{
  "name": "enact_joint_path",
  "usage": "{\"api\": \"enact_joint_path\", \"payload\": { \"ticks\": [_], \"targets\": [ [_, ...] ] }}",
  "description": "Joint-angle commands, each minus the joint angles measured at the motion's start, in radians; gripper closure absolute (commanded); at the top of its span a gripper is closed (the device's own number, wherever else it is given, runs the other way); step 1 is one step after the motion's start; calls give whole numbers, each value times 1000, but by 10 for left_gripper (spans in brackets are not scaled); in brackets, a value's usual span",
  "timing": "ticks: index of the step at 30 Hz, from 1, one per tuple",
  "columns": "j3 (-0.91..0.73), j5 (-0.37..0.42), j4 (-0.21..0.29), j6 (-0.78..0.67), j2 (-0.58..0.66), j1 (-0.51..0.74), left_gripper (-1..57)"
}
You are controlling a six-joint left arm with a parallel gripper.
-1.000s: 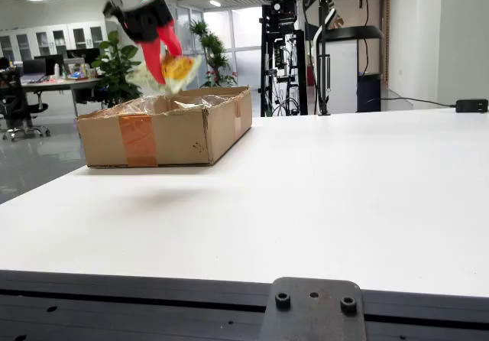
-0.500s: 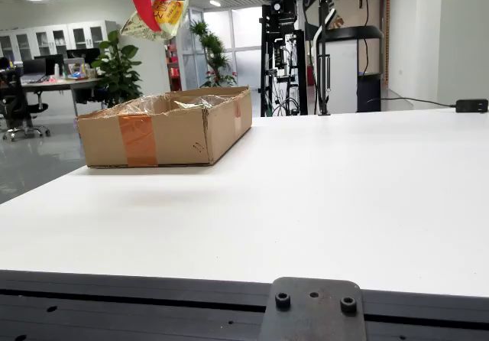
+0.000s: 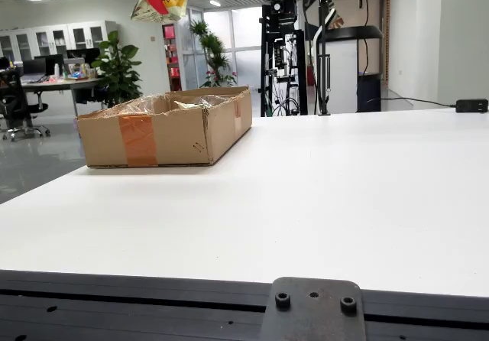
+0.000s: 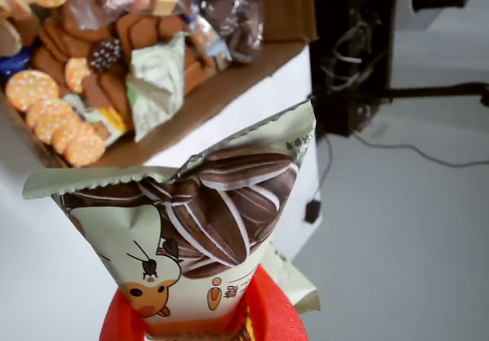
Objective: Grasp a snack and put it in the bin.
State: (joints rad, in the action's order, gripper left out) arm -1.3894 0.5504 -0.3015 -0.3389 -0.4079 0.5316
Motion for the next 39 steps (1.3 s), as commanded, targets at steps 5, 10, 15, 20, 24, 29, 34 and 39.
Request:
{"api": "enact_joint_path", "payload": {
  "ticks": [5, 10, 15, 20, 24, 29, 34, 39],
  "targets": [
    [121, 5, -2, -41, -72, -65, 425],
    [141, 13, -12, -74, -81, -102, 404],
    [148, 19, -21, -91, -84, -127, 309],
    [159, 22, -23, -93, -89, -135, 200],
    [164, 36, -23, -94, -93, -132, 169],
    [143, 70, -21, -97, -83, -108, 196],
    [74, 103, -20, -110, -43, -54, 256],
    [-7, 157, -19, -125, 24, 20, 342]
  ]
}}
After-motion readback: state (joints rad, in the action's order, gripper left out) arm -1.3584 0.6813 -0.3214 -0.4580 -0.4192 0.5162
